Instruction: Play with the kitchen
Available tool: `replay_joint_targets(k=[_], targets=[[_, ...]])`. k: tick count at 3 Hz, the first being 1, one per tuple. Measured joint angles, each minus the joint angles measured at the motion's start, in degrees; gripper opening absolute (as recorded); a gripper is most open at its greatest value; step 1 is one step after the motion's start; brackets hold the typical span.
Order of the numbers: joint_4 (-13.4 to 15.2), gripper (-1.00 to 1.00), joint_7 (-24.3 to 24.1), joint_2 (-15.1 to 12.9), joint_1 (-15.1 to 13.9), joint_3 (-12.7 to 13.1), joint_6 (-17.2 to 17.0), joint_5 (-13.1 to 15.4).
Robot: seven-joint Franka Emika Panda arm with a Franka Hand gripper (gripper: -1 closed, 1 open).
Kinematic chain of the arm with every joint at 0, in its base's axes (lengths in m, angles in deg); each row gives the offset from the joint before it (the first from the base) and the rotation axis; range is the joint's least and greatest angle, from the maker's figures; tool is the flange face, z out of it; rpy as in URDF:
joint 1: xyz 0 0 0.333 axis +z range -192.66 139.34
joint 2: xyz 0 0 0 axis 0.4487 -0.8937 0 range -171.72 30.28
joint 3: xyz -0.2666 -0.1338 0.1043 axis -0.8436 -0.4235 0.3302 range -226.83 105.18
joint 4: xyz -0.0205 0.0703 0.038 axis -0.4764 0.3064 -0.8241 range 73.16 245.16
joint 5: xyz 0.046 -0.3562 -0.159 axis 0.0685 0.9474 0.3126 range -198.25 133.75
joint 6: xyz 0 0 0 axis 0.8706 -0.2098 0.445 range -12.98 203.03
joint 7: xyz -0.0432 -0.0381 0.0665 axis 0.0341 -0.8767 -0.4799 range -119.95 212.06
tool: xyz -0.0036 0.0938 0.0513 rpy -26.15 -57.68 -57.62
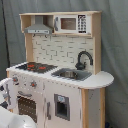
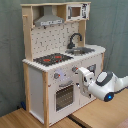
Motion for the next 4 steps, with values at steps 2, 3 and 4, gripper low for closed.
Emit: replay_joint_targets(k=[2,3,4], targets=[[-0.74,1.00,11.85,0.05,3.54,-0.65,-2.08,1.13],[-1.93,1.00,17.60,0.10,4.33,-0.78,-2.99,1.87],[-3.85,1.00,19.28,0.10,2.75,-0.77,-1.04,6.41]])
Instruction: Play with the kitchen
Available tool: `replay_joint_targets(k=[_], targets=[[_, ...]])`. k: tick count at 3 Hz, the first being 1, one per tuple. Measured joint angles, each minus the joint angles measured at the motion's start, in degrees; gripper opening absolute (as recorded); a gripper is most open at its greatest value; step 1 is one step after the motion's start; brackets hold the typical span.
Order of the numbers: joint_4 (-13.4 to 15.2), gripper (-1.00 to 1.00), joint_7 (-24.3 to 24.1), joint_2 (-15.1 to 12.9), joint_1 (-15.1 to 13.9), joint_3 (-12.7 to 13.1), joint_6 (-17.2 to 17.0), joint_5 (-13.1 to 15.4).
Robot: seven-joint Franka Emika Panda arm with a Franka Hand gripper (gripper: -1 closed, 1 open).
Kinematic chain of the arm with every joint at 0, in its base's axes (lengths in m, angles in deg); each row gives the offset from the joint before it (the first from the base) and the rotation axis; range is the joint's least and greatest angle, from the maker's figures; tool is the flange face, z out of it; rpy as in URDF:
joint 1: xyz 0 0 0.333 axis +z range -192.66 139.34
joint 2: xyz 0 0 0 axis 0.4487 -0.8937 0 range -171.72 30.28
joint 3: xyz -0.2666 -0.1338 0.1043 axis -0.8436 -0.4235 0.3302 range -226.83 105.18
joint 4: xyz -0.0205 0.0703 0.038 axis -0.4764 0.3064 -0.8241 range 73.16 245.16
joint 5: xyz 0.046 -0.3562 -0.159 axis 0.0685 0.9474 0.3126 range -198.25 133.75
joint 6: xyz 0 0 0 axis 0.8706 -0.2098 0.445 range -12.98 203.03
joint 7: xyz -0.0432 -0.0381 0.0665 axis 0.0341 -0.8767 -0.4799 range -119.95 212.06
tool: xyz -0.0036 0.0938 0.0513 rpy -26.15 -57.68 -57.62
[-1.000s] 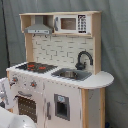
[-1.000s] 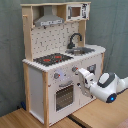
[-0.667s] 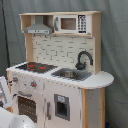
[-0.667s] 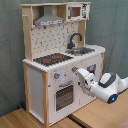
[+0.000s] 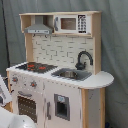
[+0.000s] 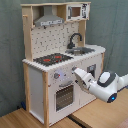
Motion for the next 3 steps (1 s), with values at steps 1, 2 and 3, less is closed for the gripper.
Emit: replay_joint_targets(k=[1,2,3], targets=[[-2.44,1.00,-0.16,0.01,-3.84,0.03,3.06,1.81],[-4.65,1.00,-1.94,0.06,-7.90,2.42,6.21,1.82],[-7.05,1.00,-5.49,0.18,-11.40,5.86,6.47,1.82]])
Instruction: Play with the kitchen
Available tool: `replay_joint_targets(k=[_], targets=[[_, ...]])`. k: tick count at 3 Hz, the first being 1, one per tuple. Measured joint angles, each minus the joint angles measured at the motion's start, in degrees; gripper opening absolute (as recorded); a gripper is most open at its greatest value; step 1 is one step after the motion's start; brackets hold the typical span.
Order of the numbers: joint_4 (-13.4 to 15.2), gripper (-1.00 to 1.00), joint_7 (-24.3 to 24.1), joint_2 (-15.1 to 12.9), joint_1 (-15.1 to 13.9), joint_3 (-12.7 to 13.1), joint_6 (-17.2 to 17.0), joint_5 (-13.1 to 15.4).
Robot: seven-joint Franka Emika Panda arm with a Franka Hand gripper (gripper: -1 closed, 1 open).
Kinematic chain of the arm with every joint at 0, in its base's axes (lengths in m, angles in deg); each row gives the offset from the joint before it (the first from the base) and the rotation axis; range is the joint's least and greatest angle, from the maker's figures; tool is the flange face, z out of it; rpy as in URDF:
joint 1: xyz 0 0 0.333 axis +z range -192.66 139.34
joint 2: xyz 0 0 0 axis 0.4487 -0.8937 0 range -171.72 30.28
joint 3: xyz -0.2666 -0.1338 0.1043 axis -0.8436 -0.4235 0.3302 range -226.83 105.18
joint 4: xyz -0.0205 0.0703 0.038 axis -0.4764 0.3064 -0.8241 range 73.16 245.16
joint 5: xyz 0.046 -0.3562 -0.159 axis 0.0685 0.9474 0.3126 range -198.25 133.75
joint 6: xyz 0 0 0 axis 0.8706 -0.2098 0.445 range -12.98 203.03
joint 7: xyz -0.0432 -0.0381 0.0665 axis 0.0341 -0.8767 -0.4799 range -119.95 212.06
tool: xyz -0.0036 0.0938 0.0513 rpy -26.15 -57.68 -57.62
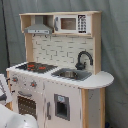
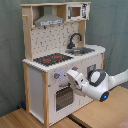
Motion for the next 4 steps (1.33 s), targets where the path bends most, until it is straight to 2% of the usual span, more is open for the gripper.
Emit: replay_joint_targets(k=[1,2,3,4], targets=[[-3.83,1.00,-3.92,0.11,-2.28,0.25,0.00,0.00],[-3.89,1.00,-9.44,0.28,-3.92,1.43,0.14,0.00],[-6.67,1.00,-13.79,0.80,-6.53,2.32,0.87,0.00],[-8.85,1.00,-16.72,1.25,-10.41,4.23,2.37,0.01]])
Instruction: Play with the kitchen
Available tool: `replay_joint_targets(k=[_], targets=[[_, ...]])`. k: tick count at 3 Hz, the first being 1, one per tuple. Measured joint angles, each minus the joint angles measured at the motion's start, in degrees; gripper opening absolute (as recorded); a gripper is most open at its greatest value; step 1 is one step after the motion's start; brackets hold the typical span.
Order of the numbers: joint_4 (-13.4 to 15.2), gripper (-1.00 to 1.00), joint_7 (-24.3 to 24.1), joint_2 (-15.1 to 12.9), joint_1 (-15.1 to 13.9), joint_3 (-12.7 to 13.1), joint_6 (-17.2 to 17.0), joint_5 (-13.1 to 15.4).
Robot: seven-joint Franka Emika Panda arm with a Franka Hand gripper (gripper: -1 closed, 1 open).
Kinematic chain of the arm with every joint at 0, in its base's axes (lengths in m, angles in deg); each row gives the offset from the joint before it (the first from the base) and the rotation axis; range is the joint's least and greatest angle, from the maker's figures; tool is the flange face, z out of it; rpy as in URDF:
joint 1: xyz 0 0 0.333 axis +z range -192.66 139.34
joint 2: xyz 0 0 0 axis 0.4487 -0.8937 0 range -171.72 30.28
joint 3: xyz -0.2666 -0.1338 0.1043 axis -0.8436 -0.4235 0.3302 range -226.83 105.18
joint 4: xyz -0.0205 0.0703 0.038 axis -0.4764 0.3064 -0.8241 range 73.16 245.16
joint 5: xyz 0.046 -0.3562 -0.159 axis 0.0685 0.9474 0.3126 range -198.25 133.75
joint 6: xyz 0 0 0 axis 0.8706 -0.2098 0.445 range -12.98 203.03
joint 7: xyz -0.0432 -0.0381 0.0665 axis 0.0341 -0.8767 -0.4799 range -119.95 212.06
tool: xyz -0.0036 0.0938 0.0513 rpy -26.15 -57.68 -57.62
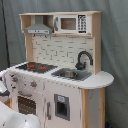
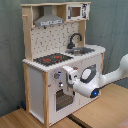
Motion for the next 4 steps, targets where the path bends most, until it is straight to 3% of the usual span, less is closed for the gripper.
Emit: replay_joint_targets(k=[1,2,3,4], targets=[[-2.02,1.00,3.39,1.42,-2.69,0.00,2.69,1.26],[-2.87,1.00,7.25,1.68,-3.37,-0.02,3.17,1.35],[-2.87,-1.00,7.25,1.68,-3.39,-0.02,3.17,1.35],[-3.14,-1.00,9.54,1.70,-3.41,-0.20,3.22,1.56]])
